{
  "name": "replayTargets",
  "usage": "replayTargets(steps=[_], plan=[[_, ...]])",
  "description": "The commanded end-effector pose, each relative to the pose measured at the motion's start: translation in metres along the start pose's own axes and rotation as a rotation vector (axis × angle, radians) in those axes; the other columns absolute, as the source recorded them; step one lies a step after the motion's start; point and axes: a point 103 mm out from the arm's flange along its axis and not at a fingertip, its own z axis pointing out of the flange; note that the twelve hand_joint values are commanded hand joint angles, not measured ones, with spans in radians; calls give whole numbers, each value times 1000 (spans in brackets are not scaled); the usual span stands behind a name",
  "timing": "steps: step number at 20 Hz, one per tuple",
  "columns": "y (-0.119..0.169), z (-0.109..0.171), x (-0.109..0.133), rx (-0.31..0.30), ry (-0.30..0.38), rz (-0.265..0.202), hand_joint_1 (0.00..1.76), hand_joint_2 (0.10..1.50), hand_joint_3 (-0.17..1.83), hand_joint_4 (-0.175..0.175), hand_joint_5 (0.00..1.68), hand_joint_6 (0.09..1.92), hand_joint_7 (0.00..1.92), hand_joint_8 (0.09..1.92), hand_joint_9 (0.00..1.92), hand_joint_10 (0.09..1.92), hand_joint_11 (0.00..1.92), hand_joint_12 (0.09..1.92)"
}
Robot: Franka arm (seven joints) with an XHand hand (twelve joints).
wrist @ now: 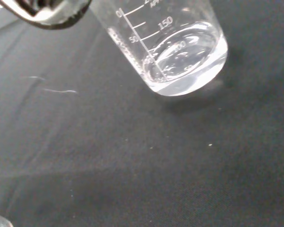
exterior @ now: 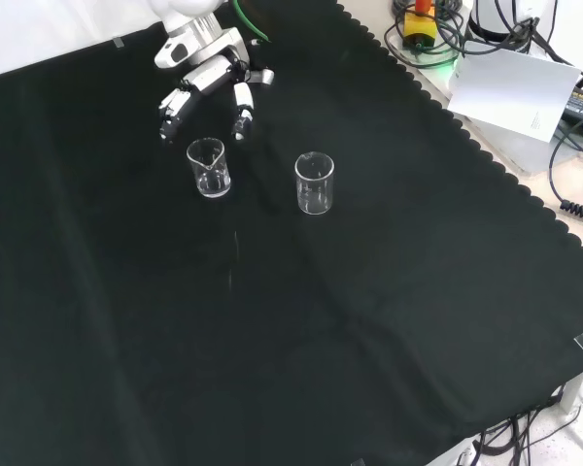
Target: Pick up the beaker on the right.
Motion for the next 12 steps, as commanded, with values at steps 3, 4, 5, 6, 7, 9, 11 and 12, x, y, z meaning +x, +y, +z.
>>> replayTargets(steps=[3, 4, 5, 6, 7, 9, 11, 12], plan=[[10, 18, -5, -46, 84, -104, 841, 534, 626, -35, 302, 87, 223, 671, 346, 645, 40, 1407], [12, 20, -5, -46, 88, -110, 843, 532, 630, -36, 303, 87, 225, 673, 350, 644, 42, 1406], [14, 21, -6, -48, 97, -115, 844, 530, 632, -36, 306, 87, 221, 672, 351, 643, 44, 1405], [16, 22, -6, -51, 107, -117, 845, 528, 634, -35, 309, 87, 214, 670, 350, 641, 45, 1404], [18, 24, -8, -59, 124, -119, 845, 527, 636, -34, 312, 87, 207, 668, 347, 639, 45, 1402], [22, 26, -10, -66, 145, -121, 845, 524, 639, -33, 319, 87, 196, 665, 344, 636, 43, 1400], [26, 28, -11, -68, 156, -123, 844, 522, 641, -32, 328, 87, 191, 664, 344, 634, 44, 1398], [27, 29, -12, -71, 164, -124, 843, 522, 642, -32, 334, 87, 191, 665, 347, 635, 46, 1398]])
